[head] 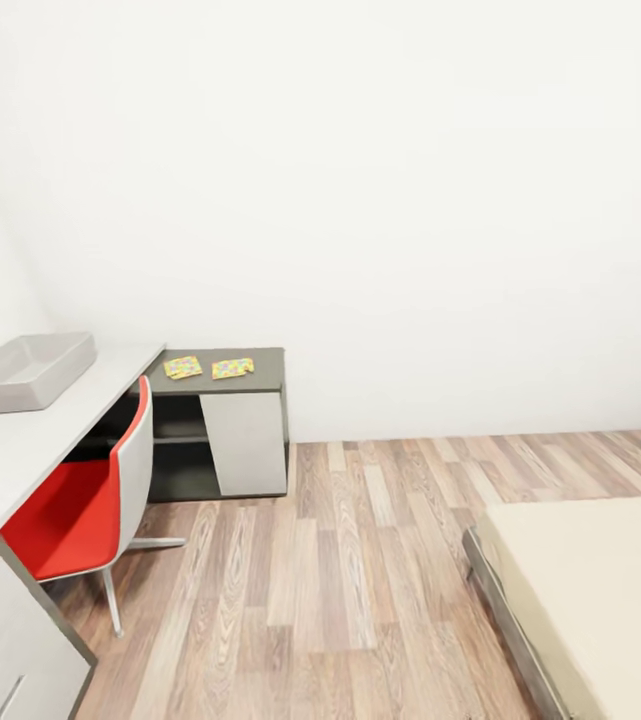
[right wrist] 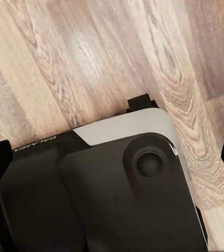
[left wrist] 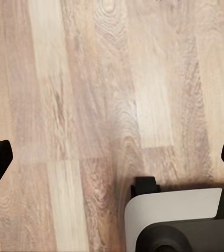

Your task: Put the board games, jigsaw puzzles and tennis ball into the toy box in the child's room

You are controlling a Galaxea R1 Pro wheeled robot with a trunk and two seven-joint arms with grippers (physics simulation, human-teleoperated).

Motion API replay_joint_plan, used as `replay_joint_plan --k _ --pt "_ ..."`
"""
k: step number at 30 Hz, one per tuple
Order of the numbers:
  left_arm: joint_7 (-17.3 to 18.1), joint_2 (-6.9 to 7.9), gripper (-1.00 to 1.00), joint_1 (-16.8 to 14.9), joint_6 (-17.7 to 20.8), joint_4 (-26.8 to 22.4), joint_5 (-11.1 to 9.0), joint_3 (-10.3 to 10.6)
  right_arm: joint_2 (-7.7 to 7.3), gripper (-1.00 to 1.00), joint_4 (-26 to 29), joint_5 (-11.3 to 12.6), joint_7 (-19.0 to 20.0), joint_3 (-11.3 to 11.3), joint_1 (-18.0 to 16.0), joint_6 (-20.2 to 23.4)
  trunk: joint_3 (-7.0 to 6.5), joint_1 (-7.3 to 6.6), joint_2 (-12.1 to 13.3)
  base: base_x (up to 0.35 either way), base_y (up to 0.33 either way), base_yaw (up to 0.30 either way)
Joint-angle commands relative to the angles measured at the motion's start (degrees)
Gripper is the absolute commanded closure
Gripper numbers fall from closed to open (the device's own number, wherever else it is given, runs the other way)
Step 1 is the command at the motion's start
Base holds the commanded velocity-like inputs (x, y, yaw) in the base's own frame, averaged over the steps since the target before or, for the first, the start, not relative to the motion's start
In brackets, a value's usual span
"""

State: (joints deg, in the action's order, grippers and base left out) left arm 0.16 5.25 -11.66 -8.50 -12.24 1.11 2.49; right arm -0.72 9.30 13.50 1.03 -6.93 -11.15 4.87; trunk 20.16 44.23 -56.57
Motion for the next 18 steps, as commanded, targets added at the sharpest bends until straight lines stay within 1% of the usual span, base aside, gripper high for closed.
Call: replay_joint_plan --k 1,18 --pt "0.01 0.03 -1.0 -0.03 -0.2 0.03 0.12 0.24 0.02 -1.0 0.1 0.13 0.11 -0.36 -0.03 0.31 0.08 0.0 -0.04 0.0 0.002 -0.267" --pt "0.02 0.03 -1.0 -0.03 -0.2 0.03 0.12 0.24 0.08 -1.0 0.1 0.12 0.11 -0.36 -0.01 0.23 0.14 0.0 -0.04 0.0 0.0 -0.276"
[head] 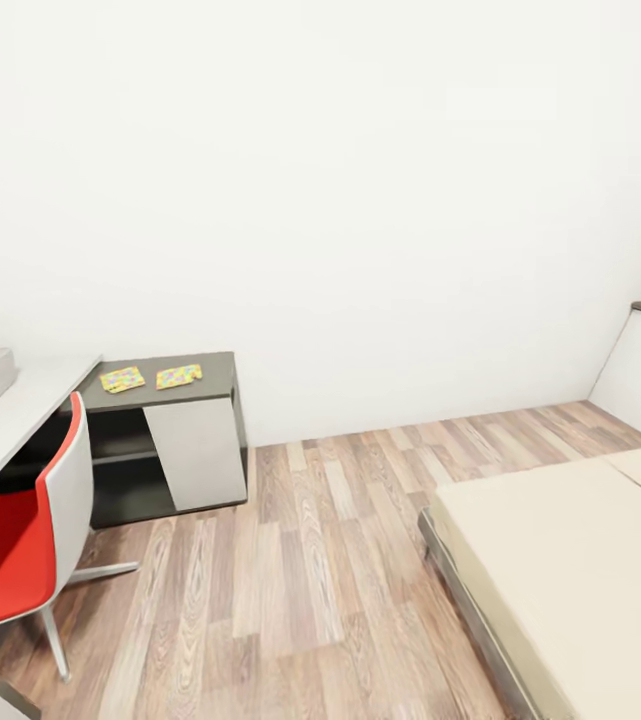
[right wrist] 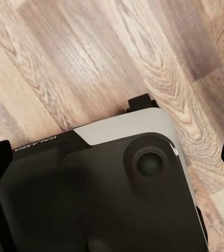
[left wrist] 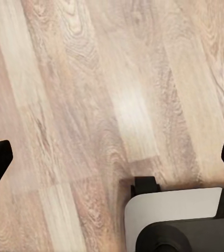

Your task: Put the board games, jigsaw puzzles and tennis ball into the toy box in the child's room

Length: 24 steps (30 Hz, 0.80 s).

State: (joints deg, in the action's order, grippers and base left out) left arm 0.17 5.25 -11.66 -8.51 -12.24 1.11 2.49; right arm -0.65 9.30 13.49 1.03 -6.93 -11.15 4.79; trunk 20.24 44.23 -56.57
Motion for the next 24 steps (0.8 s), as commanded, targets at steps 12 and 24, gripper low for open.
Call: replay_joint_plan --k 12,24 --pt "0.01 0.07 -1.0 -0.03 -0.44 0.03 0.12 0.24 0.04 -1.0 0.1 0.13 0.11 -0.36 -0.01 0.31 0.06 0.0 -0.04 -0.061 0.0 -0.279" --pt "0.01 0.05 -1.0 -0.03 -0.98 0.03 0.12 0.24 0.0 -1.0 0.1 0.16 0.11 -0.31 -0.01 0.31 0.06 0.0 -0.04 -0.014 0.0 -0.279"
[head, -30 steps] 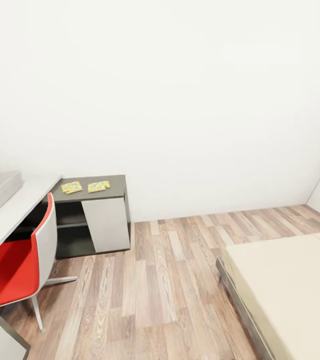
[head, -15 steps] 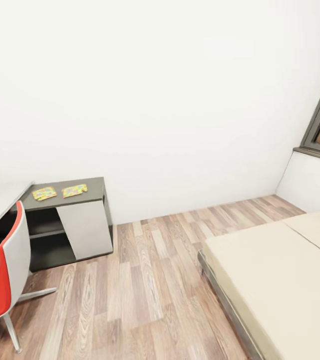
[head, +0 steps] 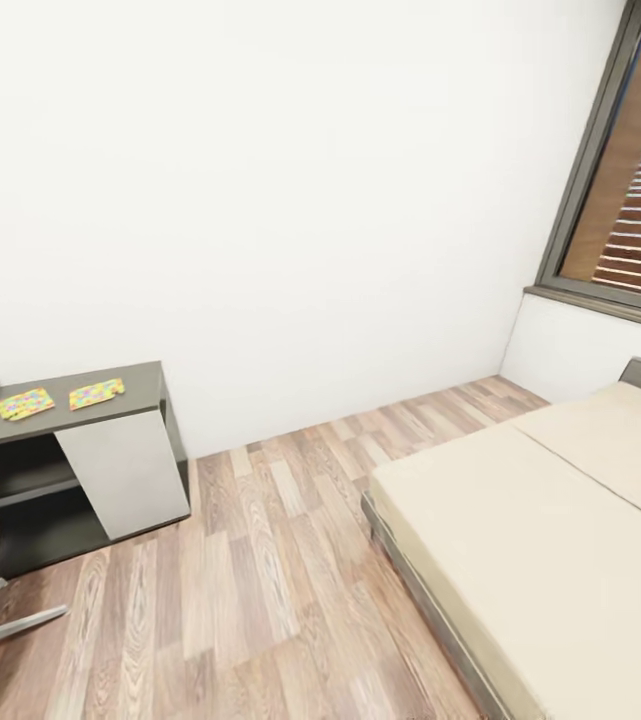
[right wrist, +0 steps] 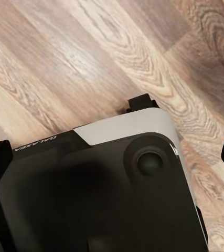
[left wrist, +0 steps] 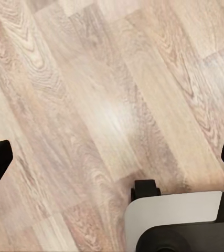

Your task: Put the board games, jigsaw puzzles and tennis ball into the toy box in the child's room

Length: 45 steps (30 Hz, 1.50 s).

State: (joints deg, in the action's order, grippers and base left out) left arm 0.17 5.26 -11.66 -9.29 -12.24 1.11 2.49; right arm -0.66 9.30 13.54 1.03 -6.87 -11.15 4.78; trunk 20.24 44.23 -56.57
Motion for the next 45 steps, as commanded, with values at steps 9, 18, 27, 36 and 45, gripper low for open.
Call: replay_joint_plan --k 9,18,27,36,45 --pt "0.0 0.09 -1.0 -0.03 -0.2 0.03 0.12 0.24 0.04 -1.0 0.1 0.16 0.11 -0.34 -0.01 0.31 0.06 0.0 -0.04 -0.001 0.0 -0.279" --pt "0.0 0.09 -1.0 -0.03 -0.2 0.03 0.12 0.24 0.05 -1.0 0.1 0.17 0.11 -0.33 -0.01 0.31 0.06 0.0 -0.04 0.0 0.0 -0.279" --pt "0.0 0.08 -1.0 -0.03 -0.2 0.03 0.12 0.24 0.05 -1.0 0.1 0.18 0.11 -0.33 -0.01 0.31 0.06 0.0 -0.04 0.0 0.0 -0.279" --pt "0.0 0.06 -1.0 -0.03 -0.2 0.03 0.12 0.24 0.05 -1.0 0.1 0.18 0.11 -0.33 -0.01 0.31 0.06 0.0 -0.04 0.0 0.0 -0.279" --pt "0.0 0.04 -1.0 -0.03 -0.2 0.03 0.12 0.24 0.05 -1.0 0.1 0.18 0.11 -0.33 -0.01 0.31 0.06 0.0 -0.04 0.0 0.0 -0.279"
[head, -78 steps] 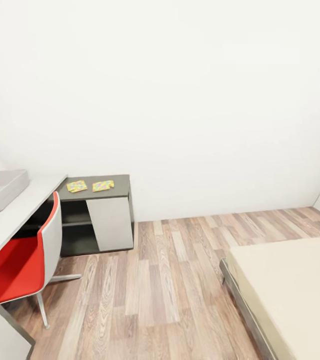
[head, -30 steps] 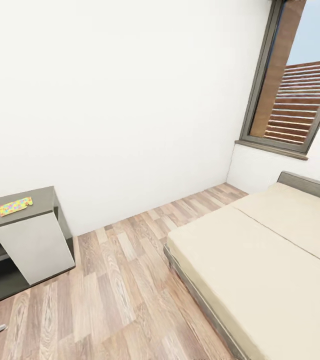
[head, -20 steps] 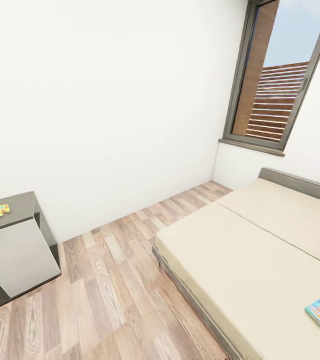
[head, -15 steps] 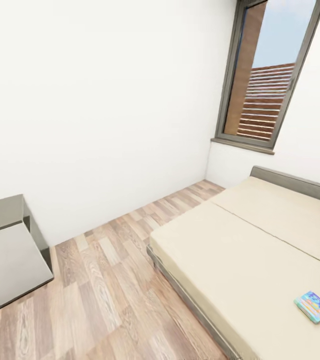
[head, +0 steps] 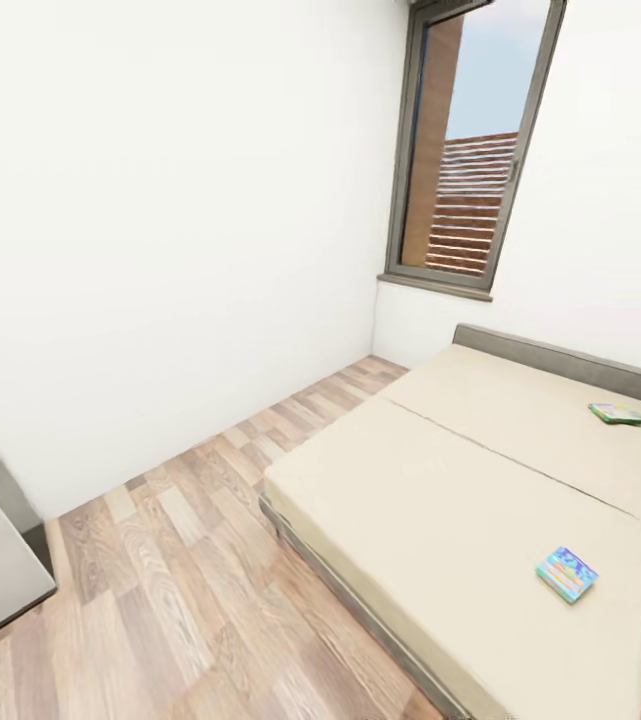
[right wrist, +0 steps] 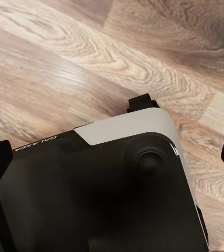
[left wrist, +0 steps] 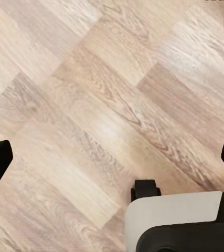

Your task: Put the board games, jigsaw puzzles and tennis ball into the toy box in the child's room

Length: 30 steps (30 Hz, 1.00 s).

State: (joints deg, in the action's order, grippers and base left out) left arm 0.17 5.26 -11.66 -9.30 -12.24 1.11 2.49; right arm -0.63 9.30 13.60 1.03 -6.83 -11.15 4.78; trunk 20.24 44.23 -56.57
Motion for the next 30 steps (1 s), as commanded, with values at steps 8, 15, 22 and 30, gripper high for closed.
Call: replay_joint_plan --k 8,15,22,30 --pt "-0.02 0.01 -1.0 -0.03 -0.19 0.03 0.12 0.25 0.02 -1.0 0.1 0.11 0.11 -0.39 -0.01 0.31 0.06 0.0 -0.04 0.0 0.0 -0.279" --pt "0.0 0.01 -1.0 -0.03 -0.19 0.03 0.12 0.3 0.72 -1.0 0.1 0.06 0.11 -0.32 -0.01 0.31 0.06 0.0 -0.04 0.0 0.0 -0.279" --pt "0.0 0.01 -1.0 -0.03 -0.19 0.03 0.12 0.25 1.3 -1.0 0.1 0.02 0.08 1.24 -0.01 0.31 0.06 0.0 -0.04 0.0 0.0 -0.279" --pt "0.0 0.01 -1.0 -0.03 -0.19 0.03 0.12 0.27 1.4 -1.0 0.1 0.02 0.03 1.89 -0.01 0.31 0.06 0.0 -0.04 0.0 0.0 -0.279"
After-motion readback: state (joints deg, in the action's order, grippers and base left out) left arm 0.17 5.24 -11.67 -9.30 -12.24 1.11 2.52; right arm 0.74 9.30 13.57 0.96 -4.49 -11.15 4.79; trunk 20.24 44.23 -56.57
